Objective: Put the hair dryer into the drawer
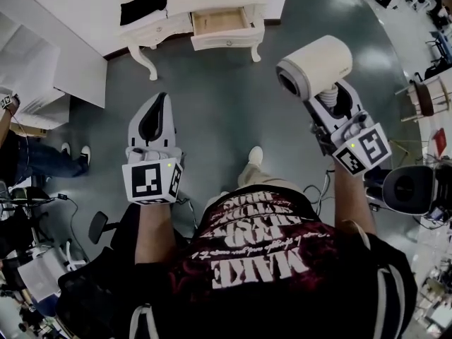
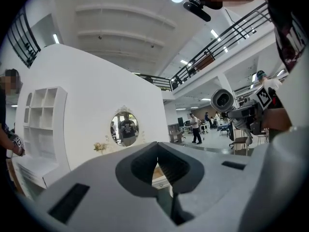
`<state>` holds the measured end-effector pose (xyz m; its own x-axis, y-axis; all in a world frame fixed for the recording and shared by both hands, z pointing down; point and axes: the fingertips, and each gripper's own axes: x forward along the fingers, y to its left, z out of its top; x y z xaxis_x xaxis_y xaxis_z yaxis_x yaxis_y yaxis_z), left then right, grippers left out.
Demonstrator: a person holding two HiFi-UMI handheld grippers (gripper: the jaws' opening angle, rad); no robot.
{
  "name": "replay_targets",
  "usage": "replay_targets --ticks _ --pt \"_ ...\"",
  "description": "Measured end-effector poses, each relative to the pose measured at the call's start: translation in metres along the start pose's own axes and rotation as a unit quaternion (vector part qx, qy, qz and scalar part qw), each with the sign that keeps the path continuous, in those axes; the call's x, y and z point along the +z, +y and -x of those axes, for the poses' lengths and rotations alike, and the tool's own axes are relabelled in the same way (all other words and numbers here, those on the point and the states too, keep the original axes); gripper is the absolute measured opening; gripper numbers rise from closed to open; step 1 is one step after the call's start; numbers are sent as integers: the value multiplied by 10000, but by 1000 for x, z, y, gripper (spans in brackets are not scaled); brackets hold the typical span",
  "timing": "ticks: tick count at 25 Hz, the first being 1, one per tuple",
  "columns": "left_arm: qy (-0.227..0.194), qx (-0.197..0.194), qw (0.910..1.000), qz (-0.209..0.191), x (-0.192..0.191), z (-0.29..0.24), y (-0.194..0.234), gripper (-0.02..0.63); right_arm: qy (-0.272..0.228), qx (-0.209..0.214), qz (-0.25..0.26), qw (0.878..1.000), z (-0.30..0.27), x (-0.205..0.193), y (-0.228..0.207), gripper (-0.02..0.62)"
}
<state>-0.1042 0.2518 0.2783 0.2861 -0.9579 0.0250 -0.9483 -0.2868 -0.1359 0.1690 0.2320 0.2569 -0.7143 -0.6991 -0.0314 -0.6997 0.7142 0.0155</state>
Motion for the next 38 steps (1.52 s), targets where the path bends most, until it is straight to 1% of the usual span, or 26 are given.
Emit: replay_targets --ticks 3,7,13,16,23,30,38 --pt "54 24 10000 59 -5 -26 9 5 55 113 48 9999 -25 -2 -15 233" --pt "208 -19 9997 146 -22 -61 9 5 103 199 7 9997 -50 -11 -39 233" --pt "372 -114 9991 189 -37 -106 6 5 145 192 -112 9996 -72 -25 -72 233" --pt "379 -144 9991 156 -34 -121 4 5 130 181 -166 9996 -73 -29 -84 233" --pt "289 -147 9995 47 -13 -160 -6 5 101 173 -252 9995 -74 -28 -122 233" --pt "45 94 9999 -65 15 -183 -8 5 -94 415 -247 9988 -86 -17 -155 233" --pt "197 447 9988 -38 4 -184 14 5 -150 705 -278 9970 -119 -16 -166 233"
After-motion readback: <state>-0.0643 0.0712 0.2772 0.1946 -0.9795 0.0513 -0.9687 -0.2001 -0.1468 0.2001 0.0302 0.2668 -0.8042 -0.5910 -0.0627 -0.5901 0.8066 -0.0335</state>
